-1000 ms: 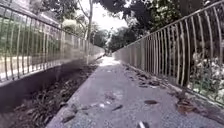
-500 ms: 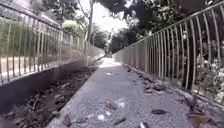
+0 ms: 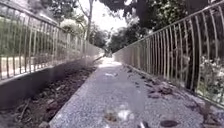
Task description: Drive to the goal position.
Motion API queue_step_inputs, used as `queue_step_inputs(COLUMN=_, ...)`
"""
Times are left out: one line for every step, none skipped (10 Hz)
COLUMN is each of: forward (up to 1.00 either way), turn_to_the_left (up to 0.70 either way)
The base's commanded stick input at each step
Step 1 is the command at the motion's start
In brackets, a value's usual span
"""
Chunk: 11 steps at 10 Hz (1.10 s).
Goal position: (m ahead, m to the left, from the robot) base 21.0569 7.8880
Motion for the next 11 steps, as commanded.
queue_step_inputs(forward=0.50, turn_to_the_left=0.00)
queue_step_inputs(forward=0.50, turn_to_the_left=0.00)
queue_step_inputs(forward=0.50, turn_to_the_left=0.00)
queue_step_inputs(forward=0.50, turn_to_the_left=0.00)
queue_step_inputs(forward=0.50, turn_to_the_left=0.00)
queue_step_inputs(forward=0.50, turn_to_the_left=0.00)
queue_step_inputs(forward=0.50, turn_to_the_left=0.00)
queue_step_inputs(forward=0.50, turn_to_the_left=0.00)
queue_step_inputs(forward=0.50, turn_to_the_left=-0.07)
queue_step_inputs(forward=0.50, turn_to_the_left=-0.45)
queue_step_inputs(forward=0.50, turn_to_the_left=-0.50)
